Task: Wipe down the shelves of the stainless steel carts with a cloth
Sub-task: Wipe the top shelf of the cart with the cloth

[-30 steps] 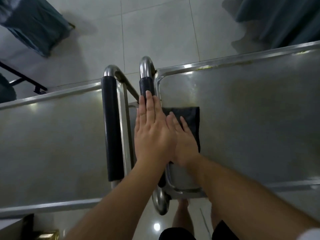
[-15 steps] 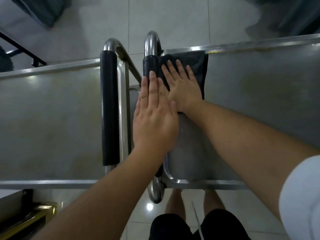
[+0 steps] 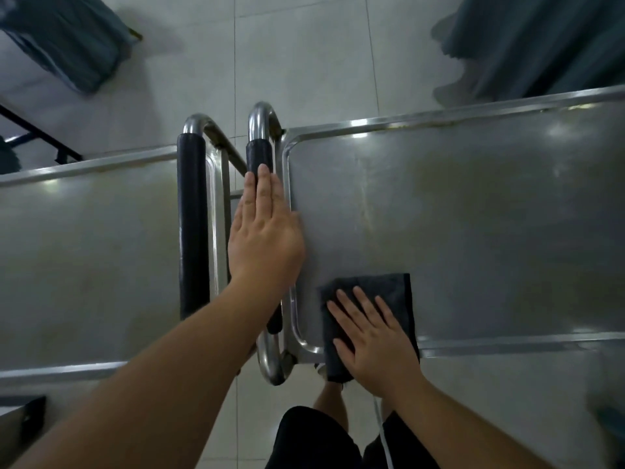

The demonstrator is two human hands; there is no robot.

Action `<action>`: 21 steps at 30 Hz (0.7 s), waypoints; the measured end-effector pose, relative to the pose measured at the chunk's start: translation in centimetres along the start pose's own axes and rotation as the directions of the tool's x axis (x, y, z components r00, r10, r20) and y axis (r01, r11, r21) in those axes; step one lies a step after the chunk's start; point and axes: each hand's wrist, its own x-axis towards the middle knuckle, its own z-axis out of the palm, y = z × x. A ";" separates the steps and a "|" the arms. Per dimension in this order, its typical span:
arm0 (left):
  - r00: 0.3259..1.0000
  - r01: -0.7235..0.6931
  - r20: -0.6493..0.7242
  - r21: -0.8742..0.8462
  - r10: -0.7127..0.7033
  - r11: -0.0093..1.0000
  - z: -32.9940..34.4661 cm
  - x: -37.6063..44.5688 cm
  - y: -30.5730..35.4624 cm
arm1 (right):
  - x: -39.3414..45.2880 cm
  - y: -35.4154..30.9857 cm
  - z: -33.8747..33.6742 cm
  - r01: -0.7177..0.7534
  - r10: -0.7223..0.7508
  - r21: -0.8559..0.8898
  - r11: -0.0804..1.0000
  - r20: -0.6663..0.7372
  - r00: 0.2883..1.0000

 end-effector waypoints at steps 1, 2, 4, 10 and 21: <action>1.000 0.003 -0.010 -0.003 -0.003 1.000 0.0 -0.1 0.1 | 0.5 0.6 -0.3 0.002 -0.002 -0.005 1.000 0.001 1.000; 1.000 0.002 -0.020 0.001 -0.002 1.000 0.1 -0.1 0.1 | 1.2 1.3 -0.6 0.002 -0.002 -0.012 1.000 -0.002 1.000; 0.999 -0.002 -0.039 0.023 0.002 1.000 0.3 -0.3 0.2 | 3.6 3.0 -1.5 -0.010 0.009 -0.039 0.999 -0.028 1.000; 0.992 -0.040 -0.111 0.111 0.053 0.993 0.6 -0.2 0.6 | 16.1 8.1 -6.5 -0.011 0.001 -0.120 0.993 -0.085 0.996; 0.994 -0.052 -0.083 0.202 0.070 0.978 0.7 0.0 0.5 | 28.8 10.0 -11.5 -0.008 -0.001 -0.101 0.995 -0.084 0.996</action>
